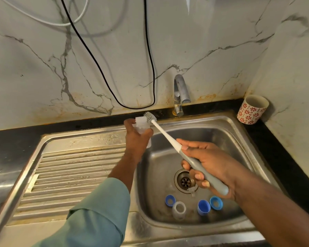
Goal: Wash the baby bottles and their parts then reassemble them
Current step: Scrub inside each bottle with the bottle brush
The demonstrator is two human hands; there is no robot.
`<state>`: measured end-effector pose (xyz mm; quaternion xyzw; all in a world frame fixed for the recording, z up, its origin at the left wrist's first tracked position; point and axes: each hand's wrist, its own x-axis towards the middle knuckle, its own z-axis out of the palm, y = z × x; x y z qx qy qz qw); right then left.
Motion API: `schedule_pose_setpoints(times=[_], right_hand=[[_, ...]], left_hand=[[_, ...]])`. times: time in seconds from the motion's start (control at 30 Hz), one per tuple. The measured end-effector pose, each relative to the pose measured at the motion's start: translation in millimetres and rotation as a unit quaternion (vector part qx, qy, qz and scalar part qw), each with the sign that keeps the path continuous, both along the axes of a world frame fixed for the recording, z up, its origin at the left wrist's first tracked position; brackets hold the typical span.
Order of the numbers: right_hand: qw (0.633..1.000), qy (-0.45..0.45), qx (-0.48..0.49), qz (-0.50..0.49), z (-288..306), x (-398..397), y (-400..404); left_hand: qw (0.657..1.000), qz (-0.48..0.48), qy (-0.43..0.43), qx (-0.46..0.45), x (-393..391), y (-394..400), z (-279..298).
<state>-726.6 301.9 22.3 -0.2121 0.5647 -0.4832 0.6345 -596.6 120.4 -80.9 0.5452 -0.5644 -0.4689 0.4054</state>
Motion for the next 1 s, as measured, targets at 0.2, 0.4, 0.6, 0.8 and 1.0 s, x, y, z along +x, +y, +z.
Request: schedule_pose_setpoints(times=[0.2,0.4,0.6,0.8,1.0], right_hand=[[0.999,-0.041,0.013,-0.022,2.7,-4.1,1.6],[0.998,-0.055,0.018,-0.026,2.5,-2.6,2.6],[0.997,-0.076,0.013,-0.021,7.2,-1.9,5.7],[0.995,-0.095,0.011,-0.014,10.7,-7.1,4.4],[0.996,-0.080,-0.009,0.023,13.7,-0.9,1.2]], left_hand=[[0.998,-0.014,-0.031,-0.046,4.4,-4.0,-2.4],[0.998,-0.037,-0.041,-0.024,2.8,-11.5,-8.3],[0.996,-0.015,-0.074,-0.044,2.1,-21.8,2.6],[0.997,-0.019,-0.075,-0.020,2.5,-26.4,0.3],[1.000,0.008,-0.016,-0.003,-1.0,-13.7,3.6]])
